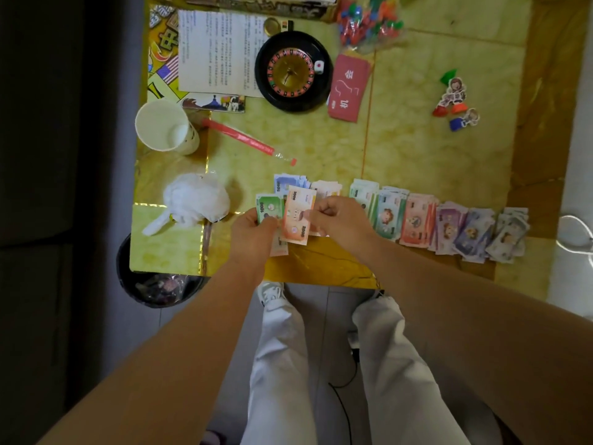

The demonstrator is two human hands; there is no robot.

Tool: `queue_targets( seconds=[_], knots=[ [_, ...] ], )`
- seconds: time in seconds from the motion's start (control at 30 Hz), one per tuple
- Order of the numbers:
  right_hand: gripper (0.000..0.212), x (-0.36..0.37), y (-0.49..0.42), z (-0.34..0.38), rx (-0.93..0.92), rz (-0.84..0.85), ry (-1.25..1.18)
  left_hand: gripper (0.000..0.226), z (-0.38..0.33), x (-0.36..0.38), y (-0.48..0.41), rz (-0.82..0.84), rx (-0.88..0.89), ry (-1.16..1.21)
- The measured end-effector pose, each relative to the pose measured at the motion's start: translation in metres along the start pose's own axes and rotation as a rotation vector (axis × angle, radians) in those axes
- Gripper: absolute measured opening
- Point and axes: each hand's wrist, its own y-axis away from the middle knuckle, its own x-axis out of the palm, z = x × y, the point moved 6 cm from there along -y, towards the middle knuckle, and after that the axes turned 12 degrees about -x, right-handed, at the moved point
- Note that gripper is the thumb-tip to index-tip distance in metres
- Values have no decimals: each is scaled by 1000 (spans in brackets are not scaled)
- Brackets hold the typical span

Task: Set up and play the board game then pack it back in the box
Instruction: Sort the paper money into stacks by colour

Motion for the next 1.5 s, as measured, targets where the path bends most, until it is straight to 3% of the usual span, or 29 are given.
queue_targets(
  seconds=[0.27, 0.37, 0.47, 0.57, 0.7, 0.97, 1.2, 1.43, 1.5],
  knots=[
    [18, -32, -10, -36, 128, -196, 181, 15, -2, 10, -2, -89, 57, -69],
    [23, -31, -8, -30, 105, -250, 69, 13, -2, 18, 0, -79, 71, -74],
    [25, -23, -1, -17, 35, -115, -148, 15, -2, 30, 4, -58, 87, -82],
    [17, -22, 7, -13, -30, 1, -172, 16, 0, 47, 10, -9, 87, -117],
    [25, -44, 13, -32, 22, -56, -81, 16, 7, 64, 12, 30, 38, -175],
    [31, -84, 12, -63, 105, -227, -33, 16, 6, 72, 9, -72, 118, -265],
    [13, -82, 6, -63, 133, -217, -53, 12, 10, 78, 8, -65, 107, -244],
    [24, -88, 11, -56, 5, -341, -35, 11, 6, 84, 14, -61, 94, -207],
    [21, -88, 16, -51, -21, -290, -82, 12, 5, 89, 17, -57, 85, -202]
  ],
)
